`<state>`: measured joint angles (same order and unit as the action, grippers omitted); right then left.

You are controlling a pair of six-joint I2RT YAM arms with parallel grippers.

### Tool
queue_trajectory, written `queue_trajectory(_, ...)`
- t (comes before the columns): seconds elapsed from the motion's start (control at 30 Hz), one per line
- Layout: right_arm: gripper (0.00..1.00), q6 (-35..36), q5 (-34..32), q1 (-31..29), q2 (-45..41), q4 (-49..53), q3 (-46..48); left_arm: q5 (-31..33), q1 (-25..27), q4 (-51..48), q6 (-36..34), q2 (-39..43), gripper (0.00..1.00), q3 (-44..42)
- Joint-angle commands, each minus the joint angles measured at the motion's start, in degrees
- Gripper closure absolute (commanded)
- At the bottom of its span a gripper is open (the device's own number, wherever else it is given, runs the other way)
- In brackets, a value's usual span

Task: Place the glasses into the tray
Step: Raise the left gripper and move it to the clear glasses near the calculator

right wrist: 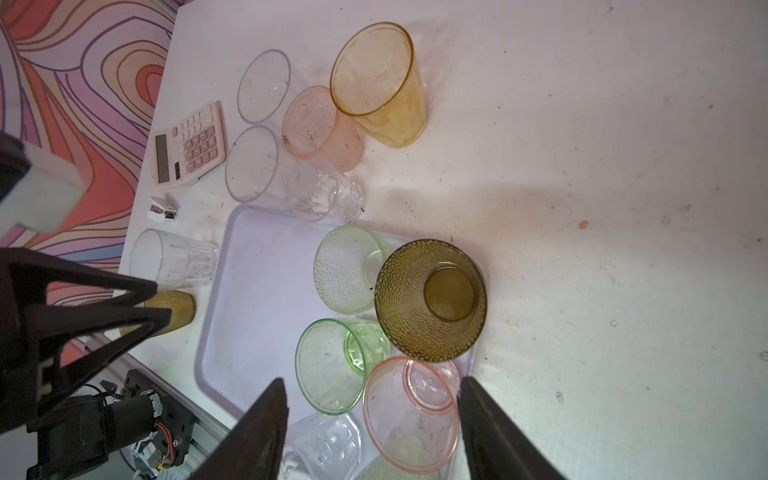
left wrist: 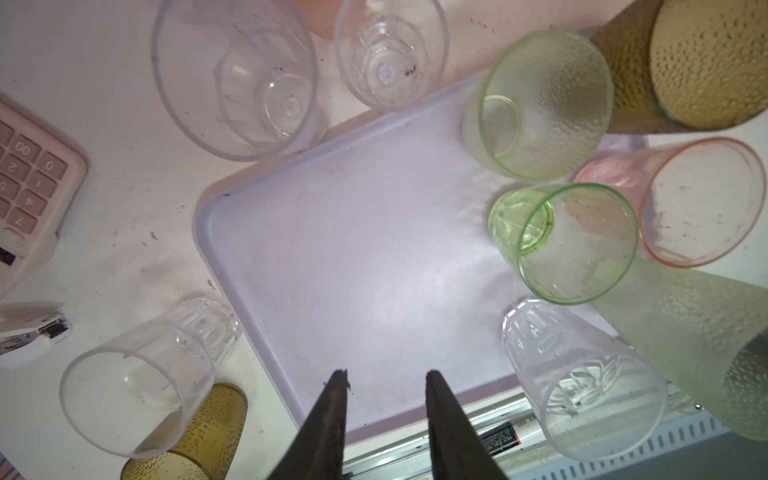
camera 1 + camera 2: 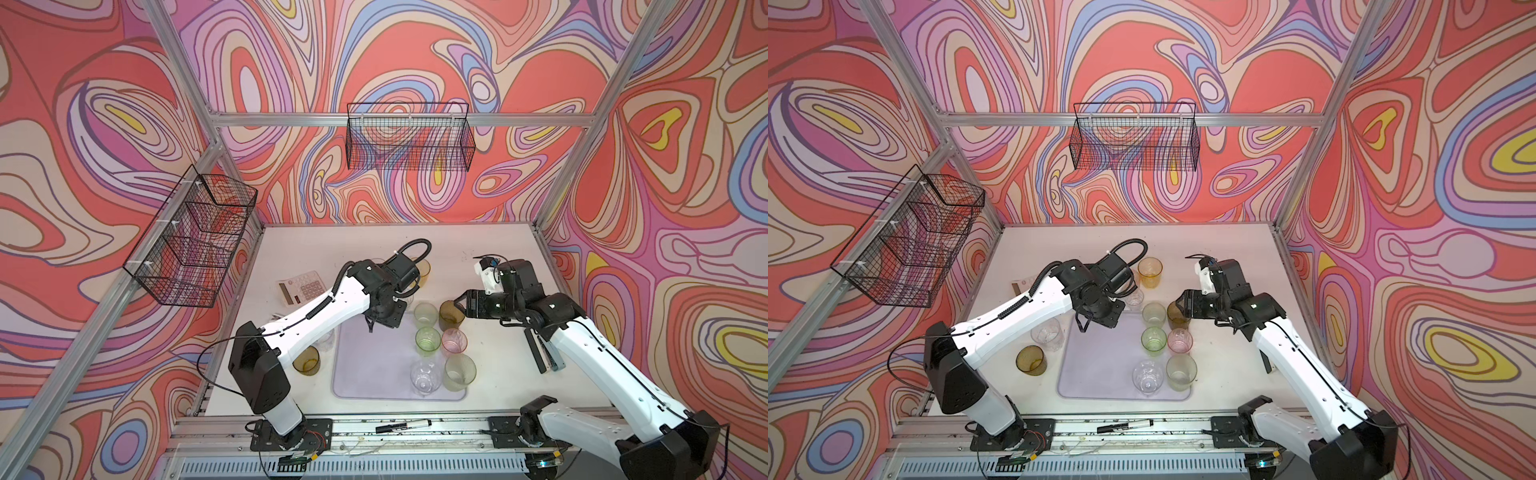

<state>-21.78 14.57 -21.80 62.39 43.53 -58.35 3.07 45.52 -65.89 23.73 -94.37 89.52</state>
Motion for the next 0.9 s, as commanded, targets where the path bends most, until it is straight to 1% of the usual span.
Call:
queue_trajectory(0.0,0.32,-0.21,-0.58,0.24,-1.81,0.25,-1.09,-0.26,-3.19,-0.52,-4.41,1.58,0.61,2.00)
queue_trajectory(0.1,0.32,0.37,1.51,0.19,-1.62,-0.58,-0.98,-0.27,-5.91,-0.49,-5.66,0.16,0.60,3.53)
queue_trajectory(0.2,0.32,1.16,3.86,0.19,-0.91,-0.57,-1.28,-2.28,-8.66,1.08,-6.19,-0.51,0.58,4.15)
queue_trajectory(0.27,0.32,1.80,3.74,0.20,-0.61,0.04,-1.57,-2.80,-9.90,1.89,-6.54,-0.93,0.57,4.86)
queue_trajectory(0.47,0.32,2.66,2.83,0.18,-0.95,1.94,-3.36,-1.58,-12.67,1.61,-7.46,-3.70,0.54,6.93)
queue_trajectory(0.7,0.32,1.57,2.92,0.23,-0.78,0.55,-2.12,-4.45,-16.47,3.95,-8.58,-5.76,0.54,6.03)
queue_trajectory(0.87,0.32,1.43,2.93,0.18,0.50,-0.20,-2.03,-4.89,-18.24,5.85,-9.16,-7.39,0.55,5.43)
